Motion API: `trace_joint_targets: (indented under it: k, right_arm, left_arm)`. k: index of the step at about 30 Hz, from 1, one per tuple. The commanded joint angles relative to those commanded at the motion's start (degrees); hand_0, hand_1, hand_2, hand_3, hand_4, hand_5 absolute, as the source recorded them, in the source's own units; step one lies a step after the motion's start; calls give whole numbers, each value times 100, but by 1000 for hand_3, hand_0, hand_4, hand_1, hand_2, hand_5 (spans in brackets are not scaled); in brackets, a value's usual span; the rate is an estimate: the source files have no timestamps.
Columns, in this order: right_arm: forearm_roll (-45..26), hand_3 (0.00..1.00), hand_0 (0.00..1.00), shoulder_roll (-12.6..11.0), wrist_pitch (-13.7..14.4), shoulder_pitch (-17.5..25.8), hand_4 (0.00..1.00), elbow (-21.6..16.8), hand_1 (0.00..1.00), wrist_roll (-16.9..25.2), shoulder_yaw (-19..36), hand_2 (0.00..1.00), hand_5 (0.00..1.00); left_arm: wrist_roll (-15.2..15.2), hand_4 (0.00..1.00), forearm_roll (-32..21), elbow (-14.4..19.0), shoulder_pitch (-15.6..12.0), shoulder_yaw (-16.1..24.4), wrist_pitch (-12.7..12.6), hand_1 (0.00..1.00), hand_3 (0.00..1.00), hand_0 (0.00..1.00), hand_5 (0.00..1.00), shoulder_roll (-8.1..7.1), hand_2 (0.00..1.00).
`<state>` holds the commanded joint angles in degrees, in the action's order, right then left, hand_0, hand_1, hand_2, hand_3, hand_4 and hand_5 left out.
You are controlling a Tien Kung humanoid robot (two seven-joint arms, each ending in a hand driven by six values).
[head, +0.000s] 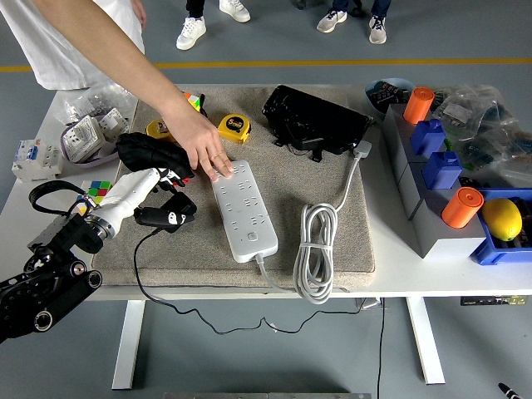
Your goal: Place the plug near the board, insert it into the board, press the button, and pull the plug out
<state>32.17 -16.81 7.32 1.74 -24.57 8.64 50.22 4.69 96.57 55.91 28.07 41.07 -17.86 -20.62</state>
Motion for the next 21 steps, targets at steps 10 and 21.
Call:
trace_joint_targets:
  k: [10,21]
  right_arm:
    - [3,551,612,1,-1,-8,998,1,632,8,12,647,453]
    - [-28,552,611,13,1,-51,998,34,631,6,-26,647,454]
  left_arm:
    - [276,998,-193,837,-375,758,-96,681,710,594,572,-174,683]
    - [1345,886,-1801,755,-761,1757,-405,733,671,704,463,29,723]
